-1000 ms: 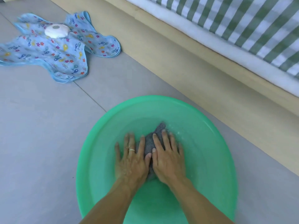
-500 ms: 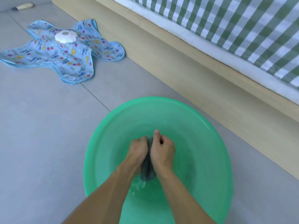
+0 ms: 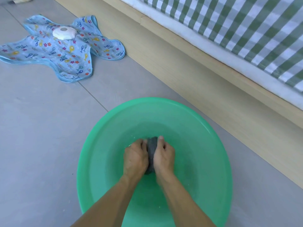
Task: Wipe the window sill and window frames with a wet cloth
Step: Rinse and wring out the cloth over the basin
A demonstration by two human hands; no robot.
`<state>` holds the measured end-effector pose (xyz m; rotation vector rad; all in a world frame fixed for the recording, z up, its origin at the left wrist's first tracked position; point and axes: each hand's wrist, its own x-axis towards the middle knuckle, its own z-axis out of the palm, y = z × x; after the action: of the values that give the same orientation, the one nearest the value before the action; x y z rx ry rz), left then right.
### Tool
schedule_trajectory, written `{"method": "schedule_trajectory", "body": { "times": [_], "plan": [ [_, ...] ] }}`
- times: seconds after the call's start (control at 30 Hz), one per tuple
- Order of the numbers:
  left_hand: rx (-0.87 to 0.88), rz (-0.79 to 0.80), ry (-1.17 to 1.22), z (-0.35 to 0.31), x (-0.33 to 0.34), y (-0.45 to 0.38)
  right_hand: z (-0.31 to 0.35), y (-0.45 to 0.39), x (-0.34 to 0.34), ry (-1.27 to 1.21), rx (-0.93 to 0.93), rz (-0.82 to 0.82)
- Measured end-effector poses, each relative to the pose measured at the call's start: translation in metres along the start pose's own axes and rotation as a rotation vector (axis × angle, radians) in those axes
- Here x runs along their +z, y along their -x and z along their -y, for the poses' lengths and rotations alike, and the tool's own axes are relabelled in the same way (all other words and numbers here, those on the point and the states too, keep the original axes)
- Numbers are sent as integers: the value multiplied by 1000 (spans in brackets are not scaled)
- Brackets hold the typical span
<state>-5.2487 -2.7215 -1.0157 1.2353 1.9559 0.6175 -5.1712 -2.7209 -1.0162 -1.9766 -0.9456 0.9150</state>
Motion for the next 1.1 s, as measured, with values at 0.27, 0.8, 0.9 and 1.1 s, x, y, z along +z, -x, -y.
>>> {"method": "schedule_trajectory", "body": {
  "times": [0.27,0.8,0.9,1.1],
  "plan": [
    [-99,181,3,-27,-13,17,6,-31,-19,515,-214,-161],
    [-270,216,259,-23,-16,3,21,-5,-4,259,-26,23],
    [-120,157,29,-15,-21,9,17,-23,-21,693,-286,123],
    [242,102,-647,-3,-32,4,19,-24,-53,1214,-687,501]
  ]
}}
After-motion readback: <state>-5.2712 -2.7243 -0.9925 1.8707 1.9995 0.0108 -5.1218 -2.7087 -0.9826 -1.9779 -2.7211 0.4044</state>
